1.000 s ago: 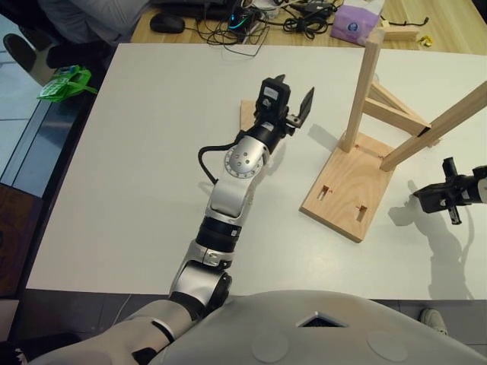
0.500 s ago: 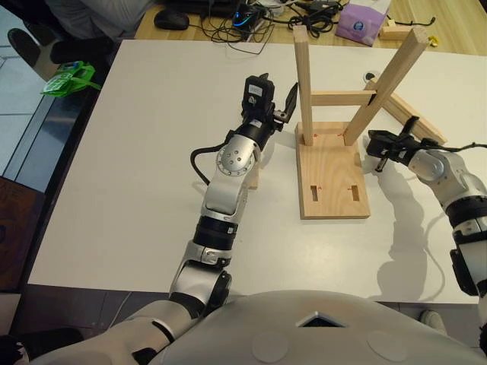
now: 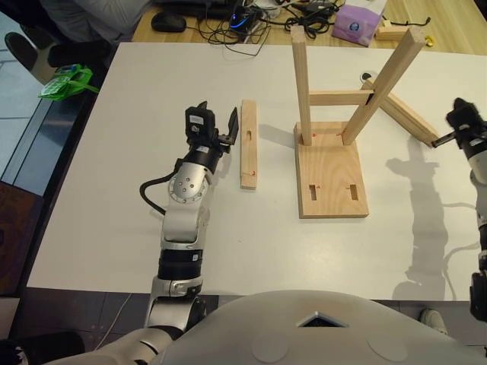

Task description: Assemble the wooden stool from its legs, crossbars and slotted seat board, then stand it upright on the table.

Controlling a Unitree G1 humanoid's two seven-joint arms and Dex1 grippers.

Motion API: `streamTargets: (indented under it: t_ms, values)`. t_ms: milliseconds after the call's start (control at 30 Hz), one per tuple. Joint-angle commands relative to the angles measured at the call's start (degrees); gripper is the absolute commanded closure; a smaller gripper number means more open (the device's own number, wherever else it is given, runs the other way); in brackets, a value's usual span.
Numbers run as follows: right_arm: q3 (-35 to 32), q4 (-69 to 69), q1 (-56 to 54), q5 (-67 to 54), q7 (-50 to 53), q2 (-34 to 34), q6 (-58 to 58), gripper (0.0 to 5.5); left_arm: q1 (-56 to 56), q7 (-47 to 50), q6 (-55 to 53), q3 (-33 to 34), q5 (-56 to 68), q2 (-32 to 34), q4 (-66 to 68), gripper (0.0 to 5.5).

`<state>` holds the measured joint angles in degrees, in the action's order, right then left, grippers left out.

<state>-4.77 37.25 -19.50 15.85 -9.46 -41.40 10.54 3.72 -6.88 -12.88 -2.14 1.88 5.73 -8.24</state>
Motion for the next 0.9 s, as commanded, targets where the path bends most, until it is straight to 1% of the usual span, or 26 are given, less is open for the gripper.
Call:
streamTargets:
  t_ms: [33,100,200,367,433,533,600,667,800,867,900]
  values:
    - [-2.83,17.94,-18.26,-3.91,1.08,1.07,-7.87,5.47,0.83,0.73,-0.5,-0.96,-0.05,-1.63,0.17,2.12]
    - [-1.59,27.68,-26.6,-3.36,1.68,2.98,-11.69,5.47,1.67,0.6,-0.57,-1.2,-0.02,-2.13,0.28,2.12]
    - [-1.23,35.49,-30.53,-3.8,1.14,5.52,-15.82,5.47,1.78,0.42,-0.78,-1.11,0.02,-2.13,0.2,2.12]
    - [-5.95,40.38,-26.13,-9.6,-0.33,9.94,-24.94,5.47,1.18,0.76,-0.83,-1.9,-0.15,-3.05,-0.14,2.12]
    - [-4.84,40.16,-23.65,-9.49,-3.46,11.73,-25.51,5.47,0.86,0.95,-0.54,-1.96,-0.27,-3.3,0.12,2.12]
    - [-1.68,38.04,-20.11,-9.35,-13.09,15.32,-25.24,5.47,0.41,1.2,0.35,-1.52,-0.44,-3.42,1.34,2.12]
    - [0.26,33.38,-17.32,-10.17,-19.06,16.78,-25.74,5.47,0.34,1.52,0.84,-1.15,-0.43,-3.44,2.3,2.12]
    - [1.62,24.54,-13.2,-11.57,-22.86,16.77,-28.14,5.47,0.4,1.71,1.24,-1.01,-0.44,-3.52,3.17,2.12]
    - [3.22,1.32,-2.68,-13.9,-24.63,15.14,-37.57,5.47,0.32,1.95,1.76,-0.87,-0.46,-3.53,3.58,2.12]
    - [3.62,-10.24,2.46,-14.48,-24.0,14.03,-41.75,5.47,0.44,1.98,1.93,-0.7,-0.41,-3.41,3.78,2.12]
    - [3.39,-14.57,4.22,-13.91,-22.57,13.43,-42.02,5.47,0.54,1.94,2.04,-0.65,-0.39,-3.33,3.92,2.12]
